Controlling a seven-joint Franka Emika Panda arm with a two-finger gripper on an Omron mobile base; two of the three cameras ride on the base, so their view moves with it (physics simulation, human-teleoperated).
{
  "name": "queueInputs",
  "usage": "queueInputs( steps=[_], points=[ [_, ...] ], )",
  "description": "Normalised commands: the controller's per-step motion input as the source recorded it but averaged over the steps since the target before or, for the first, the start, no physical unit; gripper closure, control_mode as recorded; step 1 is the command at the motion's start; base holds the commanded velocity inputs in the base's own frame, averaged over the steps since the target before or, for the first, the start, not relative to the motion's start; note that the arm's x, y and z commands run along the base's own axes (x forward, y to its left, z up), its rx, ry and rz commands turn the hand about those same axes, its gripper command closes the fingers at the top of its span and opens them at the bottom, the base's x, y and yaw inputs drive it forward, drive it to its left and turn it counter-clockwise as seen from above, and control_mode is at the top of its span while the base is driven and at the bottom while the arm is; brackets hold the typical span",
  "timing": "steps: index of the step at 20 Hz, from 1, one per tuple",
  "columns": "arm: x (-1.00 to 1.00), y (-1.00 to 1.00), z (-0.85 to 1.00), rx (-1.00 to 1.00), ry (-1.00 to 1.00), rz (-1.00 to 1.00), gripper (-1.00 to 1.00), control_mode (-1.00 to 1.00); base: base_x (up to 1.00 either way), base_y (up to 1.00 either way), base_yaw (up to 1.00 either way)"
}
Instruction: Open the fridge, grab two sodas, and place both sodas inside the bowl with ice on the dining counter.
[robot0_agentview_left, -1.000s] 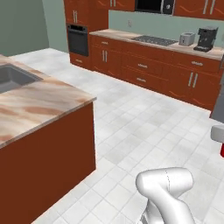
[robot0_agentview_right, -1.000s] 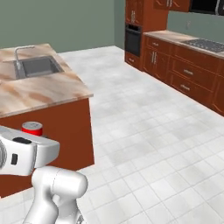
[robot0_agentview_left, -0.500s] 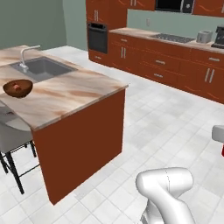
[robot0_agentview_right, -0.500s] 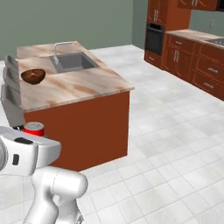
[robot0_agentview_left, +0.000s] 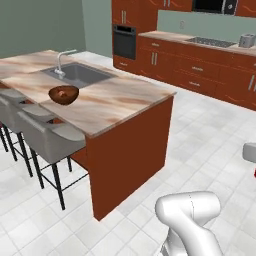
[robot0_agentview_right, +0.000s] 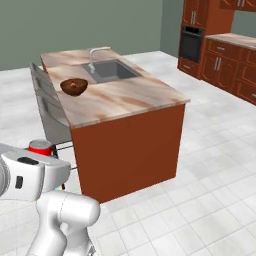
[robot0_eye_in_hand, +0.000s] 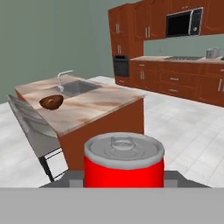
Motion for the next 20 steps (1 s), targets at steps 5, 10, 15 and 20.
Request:
queueInputs(
  steps=[5, 10, 15, 20],
  points=[
    [0.0, 0.0, 0.0, 0.0, 0.0, 0.0, 1.0, 1.0, 0.0, 1.0, -0.11],
    [0.0, 0.0, 0.0, 0.0, 0.0, 0.0, 1.0, 1.0, 0.0, 1.0, -0.21],
    [0.0, 0.0, 0.0, 0.0, 0.0, 0.0, 1.0, 1.0, 0.0, 1.0, -0.25],
    [0.0, 0.0, 0.0, 0.0, 0.0, 0.0, 1.0, 1.0, 0.06, 1.0, -0.31]
  ],
)
